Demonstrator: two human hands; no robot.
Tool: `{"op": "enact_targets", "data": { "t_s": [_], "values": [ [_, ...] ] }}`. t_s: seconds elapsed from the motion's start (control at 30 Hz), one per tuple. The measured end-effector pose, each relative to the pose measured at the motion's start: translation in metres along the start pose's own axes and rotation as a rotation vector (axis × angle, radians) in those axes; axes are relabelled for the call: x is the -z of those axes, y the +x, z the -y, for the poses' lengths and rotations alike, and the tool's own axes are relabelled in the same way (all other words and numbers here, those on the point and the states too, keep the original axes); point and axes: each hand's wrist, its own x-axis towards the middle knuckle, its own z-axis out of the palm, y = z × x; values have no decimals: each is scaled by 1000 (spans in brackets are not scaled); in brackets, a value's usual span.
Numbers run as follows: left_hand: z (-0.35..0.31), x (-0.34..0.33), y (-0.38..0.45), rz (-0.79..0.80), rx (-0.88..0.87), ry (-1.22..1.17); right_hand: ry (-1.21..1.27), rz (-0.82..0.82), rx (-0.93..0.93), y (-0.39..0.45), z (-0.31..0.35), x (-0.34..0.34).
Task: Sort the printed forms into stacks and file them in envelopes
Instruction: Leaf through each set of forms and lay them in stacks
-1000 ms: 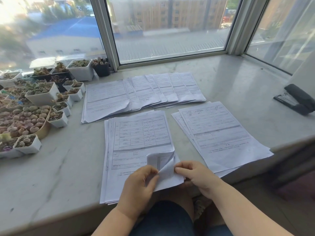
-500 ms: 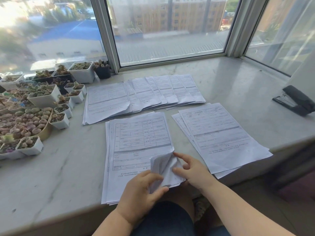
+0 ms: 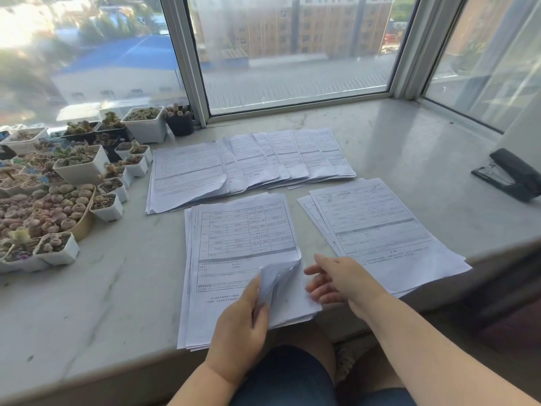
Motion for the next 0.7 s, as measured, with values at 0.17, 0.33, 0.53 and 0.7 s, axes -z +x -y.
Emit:
{"op": "enact_targets", "data": {
  "t_s": [0.17, 0.33, 0.53, 0.7],
  "values": [
    [0, 0, -1, 39, -188, 131, -242, 139, -166, 1, 17, -21],
    [4, 0, 5, 99, -325, 421, -420, 118, 73, -4, 15, -34],
    [6, 22, 32, -55, -310, 504, 48, 53, 285, 1, 31, -7],
    [-10, 49, 93, -74, -382, 438, 477, -155, 233, 45, 80, 31]
  ]
}}
